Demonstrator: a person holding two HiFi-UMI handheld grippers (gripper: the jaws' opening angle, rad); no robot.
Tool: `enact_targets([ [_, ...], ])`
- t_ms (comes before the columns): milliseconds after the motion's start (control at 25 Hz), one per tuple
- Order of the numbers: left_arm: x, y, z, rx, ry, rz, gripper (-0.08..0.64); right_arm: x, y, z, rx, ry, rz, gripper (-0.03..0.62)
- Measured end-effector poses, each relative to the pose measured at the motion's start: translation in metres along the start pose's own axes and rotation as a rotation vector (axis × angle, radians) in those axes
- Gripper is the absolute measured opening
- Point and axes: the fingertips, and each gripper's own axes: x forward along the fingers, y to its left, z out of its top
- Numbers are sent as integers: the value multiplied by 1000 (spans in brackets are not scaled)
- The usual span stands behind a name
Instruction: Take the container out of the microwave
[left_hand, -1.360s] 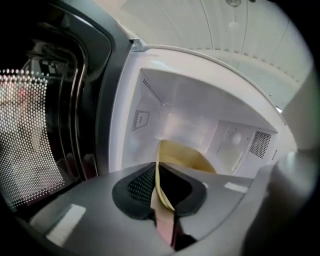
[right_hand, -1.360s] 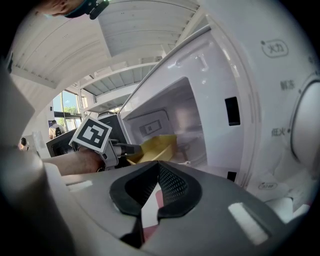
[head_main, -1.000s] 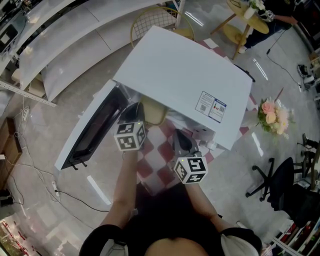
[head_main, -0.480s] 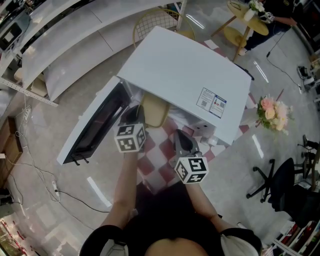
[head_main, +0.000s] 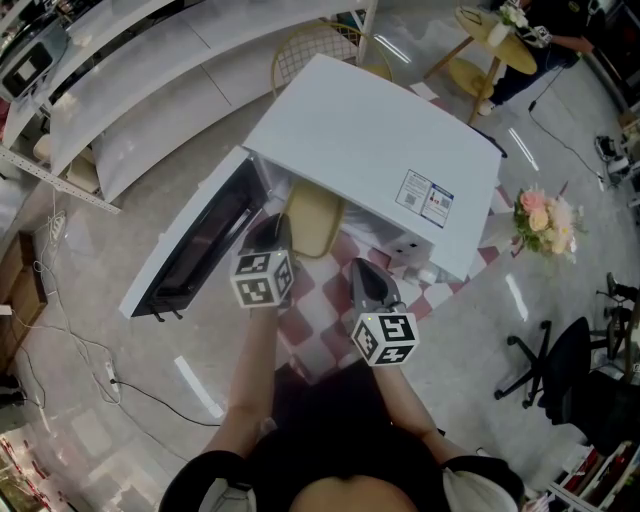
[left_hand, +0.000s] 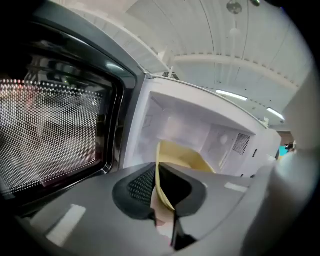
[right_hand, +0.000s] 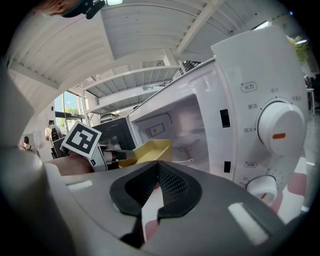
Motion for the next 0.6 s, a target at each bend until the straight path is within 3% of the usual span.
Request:
enact_targets([
  [600,-38,-2,-5,-8,-33,-15,25,-15,8,-1,0,-11,-6,2],
])
